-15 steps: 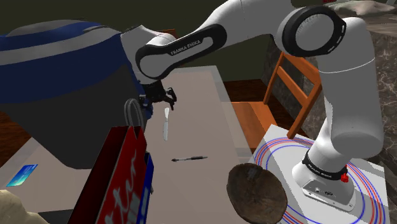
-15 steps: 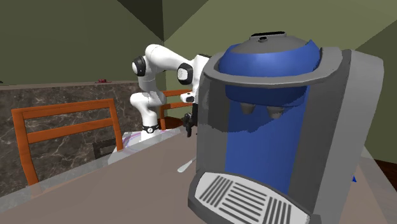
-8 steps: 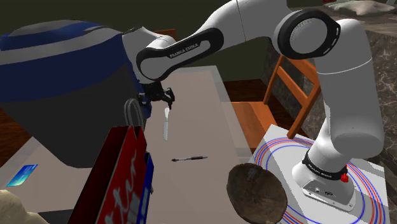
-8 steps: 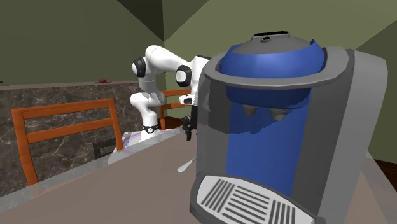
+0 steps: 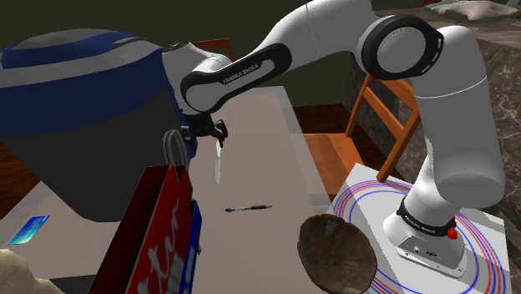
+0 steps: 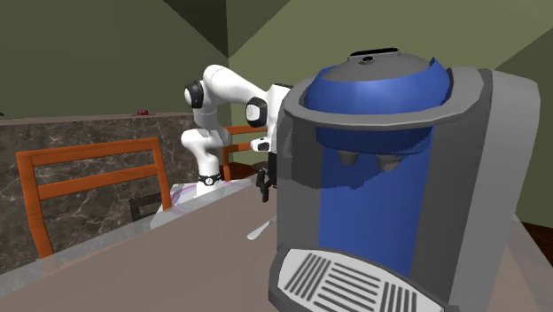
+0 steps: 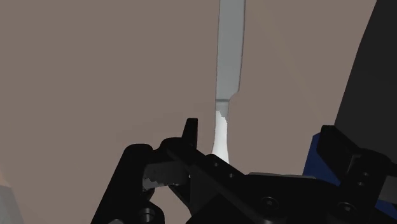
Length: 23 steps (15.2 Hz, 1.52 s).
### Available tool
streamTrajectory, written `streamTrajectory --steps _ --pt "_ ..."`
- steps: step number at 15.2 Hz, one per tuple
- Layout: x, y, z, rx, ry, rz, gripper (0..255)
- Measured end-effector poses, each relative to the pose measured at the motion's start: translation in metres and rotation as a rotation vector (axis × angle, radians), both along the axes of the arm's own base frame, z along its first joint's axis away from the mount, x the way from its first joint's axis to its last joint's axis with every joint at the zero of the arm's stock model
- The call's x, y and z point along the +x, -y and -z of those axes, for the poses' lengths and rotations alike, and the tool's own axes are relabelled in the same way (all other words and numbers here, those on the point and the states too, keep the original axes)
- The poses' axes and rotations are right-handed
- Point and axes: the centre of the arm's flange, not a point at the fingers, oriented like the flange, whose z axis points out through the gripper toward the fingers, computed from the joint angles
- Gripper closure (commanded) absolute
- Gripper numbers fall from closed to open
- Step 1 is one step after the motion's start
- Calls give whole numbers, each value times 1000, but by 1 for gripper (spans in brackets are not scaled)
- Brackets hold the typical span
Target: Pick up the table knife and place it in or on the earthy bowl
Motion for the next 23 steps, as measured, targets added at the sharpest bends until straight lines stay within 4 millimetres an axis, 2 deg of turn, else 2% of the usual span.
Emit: streamTrajectory --steps 1,4,10,11,13,16,18,23 --pt "0 -2 -2 -8 -14 -2 255" --pt "9 -10 -4 5 23 6 255" --pt "0 -21 6 20 27 6 255" --pt "0 -21 6 21 29 6 0" --pt "-2 -12 7 21 14 10 0" --pt "-4 21 8 44 -19 22 0" --pt "-6 28 14 49 -28 25 0" --pt "-6 31 39 51 -31 25 0"
